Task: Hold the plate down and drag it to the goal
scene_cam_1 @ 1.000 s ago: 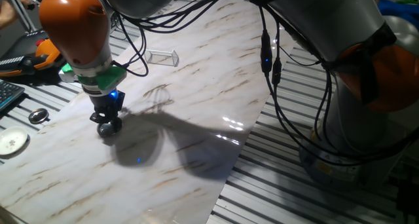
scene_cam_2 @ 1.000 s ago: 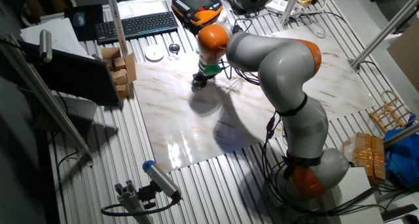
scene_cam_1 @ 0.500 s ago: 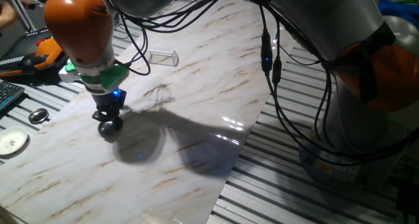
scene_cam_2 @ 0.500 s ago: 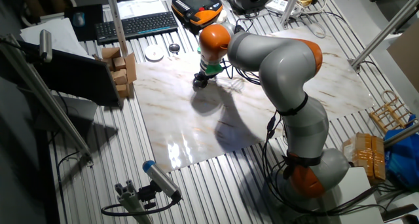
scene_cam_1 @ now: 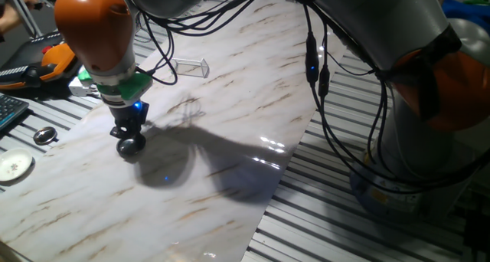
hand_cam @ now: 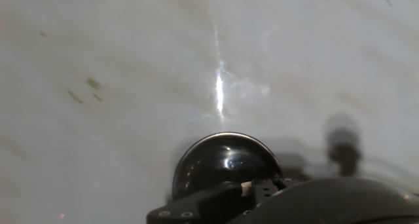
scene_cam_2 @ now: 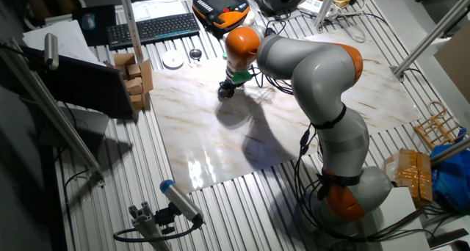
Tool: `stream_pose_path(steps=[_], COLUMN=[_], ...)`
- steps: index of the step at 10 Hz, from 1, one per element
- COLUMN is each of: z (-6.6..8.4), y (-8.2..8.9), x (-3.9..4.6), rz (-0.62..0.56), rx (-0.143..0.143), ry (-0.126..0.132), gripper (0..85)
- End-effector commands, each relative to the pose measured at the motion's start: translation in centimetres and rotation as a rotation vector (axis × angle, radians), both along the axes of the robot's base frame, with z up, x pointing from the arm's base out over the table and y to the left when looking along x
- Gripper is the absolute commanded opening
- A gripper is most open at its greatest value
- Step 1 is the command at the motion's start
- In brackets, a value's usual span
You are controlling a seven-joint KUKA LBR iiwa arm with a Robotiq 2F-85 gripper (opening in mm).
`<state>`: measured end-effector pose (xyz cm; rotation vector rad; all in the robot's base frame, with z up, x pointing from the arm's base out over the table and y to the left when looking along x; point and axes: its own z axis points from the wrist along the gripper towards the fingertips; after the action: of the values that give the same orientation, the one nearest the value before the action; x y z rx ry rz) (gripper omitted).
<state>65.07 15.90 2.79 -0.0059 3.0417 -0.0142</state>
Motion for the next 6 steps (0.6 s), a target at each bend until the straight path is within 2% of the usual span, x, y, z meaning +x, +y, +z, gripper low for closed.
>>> stream_pose_path(steps=[1, 6], z=[0.14, -0.01], y=[-0.26, -0.68], x=[0.11, 0.12], rz=[0.005, 0.011], rx=[-0.002, -0.01], ry=[0.001, -0.003], gripper=[0.0, 0.0])
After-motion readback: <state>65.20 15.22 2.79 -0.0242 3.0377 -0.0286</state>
